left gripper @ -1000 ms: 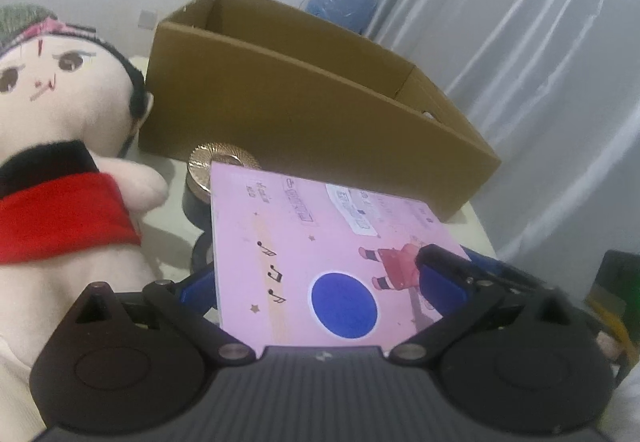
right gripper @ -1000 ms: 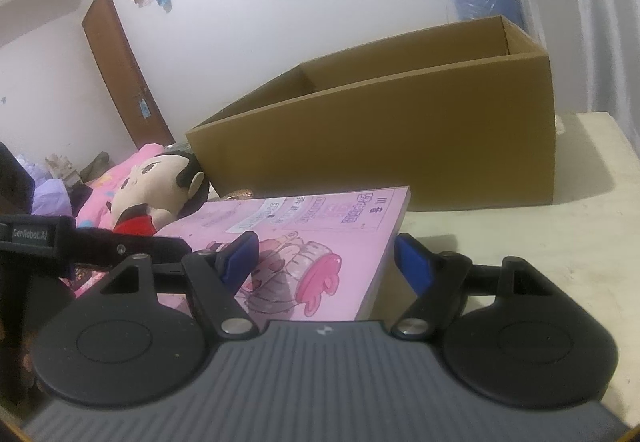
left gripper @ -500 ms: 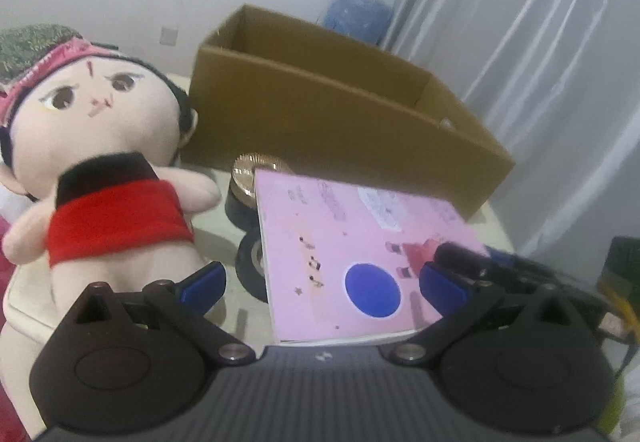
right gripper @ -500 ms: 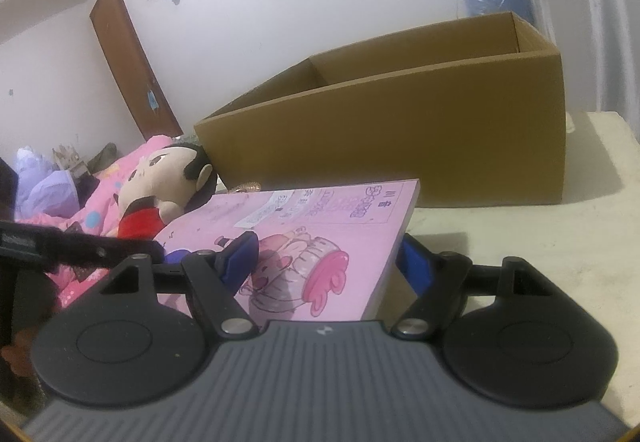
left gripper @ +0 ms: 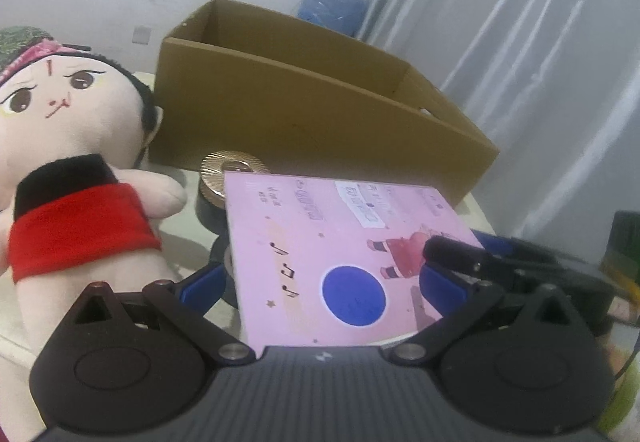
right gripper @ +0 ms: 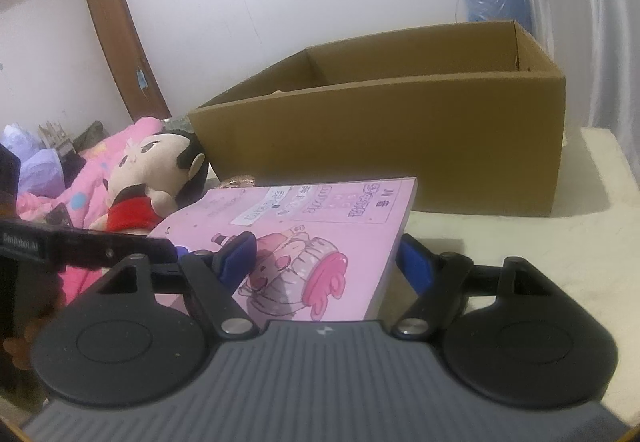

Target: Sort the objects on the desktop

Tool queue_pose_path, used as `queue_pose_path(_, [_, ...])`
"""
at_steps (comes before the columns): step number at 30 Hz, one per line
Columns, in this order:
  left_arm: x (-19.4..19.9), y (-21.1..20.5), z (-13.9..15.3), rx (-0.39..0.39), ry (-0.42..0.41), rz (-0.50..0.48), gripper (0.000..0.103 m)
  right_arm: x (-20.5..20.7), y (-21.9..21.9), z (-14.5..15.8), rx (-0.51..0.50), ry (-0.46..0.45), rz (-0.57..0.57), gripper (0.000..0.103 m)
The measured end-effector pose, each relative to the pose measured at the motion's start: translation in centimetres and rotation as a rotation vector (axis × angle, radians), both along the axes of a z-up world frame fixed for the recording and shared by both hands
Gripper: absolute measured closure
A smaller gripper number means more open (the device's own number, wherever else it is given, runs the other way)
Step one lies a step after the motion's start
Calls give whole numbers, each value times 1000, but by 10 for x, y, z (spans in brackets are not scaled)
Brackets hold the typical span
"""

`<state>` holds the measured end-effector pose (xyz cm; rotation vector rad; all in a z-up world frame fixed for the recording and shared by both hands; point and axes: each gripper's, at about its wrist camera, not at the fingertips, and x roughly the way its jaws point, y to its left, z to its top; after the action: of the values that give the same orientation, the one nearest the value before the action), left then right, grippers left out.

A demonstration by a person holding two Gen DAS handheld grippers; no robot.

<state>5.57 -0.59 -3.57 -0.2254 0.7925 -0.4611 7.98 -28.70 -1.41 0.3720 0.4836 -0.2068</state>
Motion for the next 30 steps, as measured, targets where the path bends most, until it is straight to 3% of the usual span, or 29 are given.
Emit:
queue_pose_path(10, [1, 4, -1, -26, -39, -35, 0, -1, -3, 24, -72, 29, -21, 12])
queue_pose_path(14, [1, 3, -2, -23, -56, -45, 0, 0, -7, 33, -70, 56, -39, 1])
queue_pose_path(20, [2, 3, -3, -26, -65, -47, 0, 0, -12, 48, -107, 119, -82, 1])
queue_pose_path(25, [4, 5, -1, -21, -69, -55, 0, 0, -7, 60, -238, 194, -194, 1])
queue_pose_path(30, [5, 7, 0, -38, -66, -70, 0, 0, 2, 68, -358, 239, -143, 1])
